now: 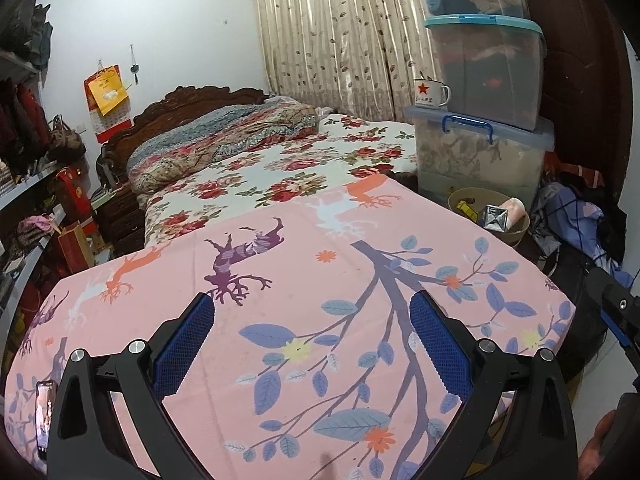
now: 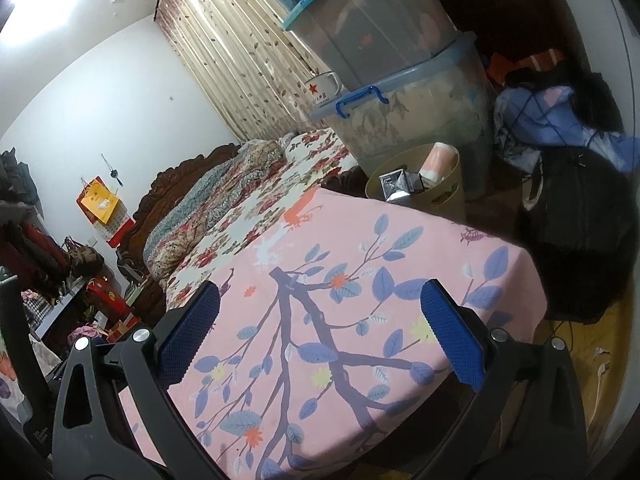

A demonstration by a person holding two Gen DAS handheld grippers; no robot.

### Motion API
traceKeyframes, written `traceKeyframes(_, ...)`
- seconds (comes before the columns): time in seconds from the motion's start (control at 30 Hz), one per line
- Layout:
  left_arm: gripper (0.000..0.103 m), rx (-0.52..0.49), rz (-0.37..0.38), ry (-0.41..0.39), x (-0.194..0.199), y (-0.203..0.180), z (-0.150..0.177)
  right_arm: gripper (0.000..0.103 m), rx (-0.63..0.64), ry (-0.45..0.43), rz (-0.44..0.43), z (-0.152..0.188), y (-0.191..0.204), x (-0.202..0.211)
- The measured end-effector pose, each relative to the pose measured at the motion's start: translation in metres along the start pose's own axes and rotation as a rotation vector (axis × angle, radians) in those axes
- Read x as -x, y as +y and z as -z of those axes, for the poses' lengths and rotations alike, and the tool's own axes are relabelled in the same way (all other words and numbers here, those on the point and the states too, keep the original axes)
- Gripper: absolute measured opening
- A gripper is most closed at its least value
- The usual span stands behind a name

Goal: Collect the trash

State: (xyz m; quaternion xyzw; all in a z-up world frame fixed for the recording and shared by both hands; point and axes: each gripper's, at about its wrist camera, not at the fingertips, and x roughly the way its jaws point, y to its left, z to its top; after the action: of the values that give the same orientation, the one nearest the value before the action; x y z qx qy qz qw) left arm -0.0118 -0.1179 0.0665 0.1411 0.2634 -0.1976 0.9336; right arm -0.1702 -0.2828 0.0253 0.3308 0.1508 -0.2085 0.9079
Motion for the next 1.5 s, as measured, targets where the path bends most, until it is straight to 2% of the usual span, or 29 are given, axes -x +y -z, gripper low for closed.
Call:
traceKeyframes(0.53, 0.094, 0.059, 0.031, -0.017, 0.005, 0.016, 0.001, 0.099, 0.019, 0.025, 0.002, 0.005, 0.008, -0.004)
traceKeyframes(1.5, 0.094, 0.056, -0.011, -0.030, 0.012, 0.021, 0.001, 0.099, 0.016, 0.055, -0.008, 0.011, 0.012, -0.011)
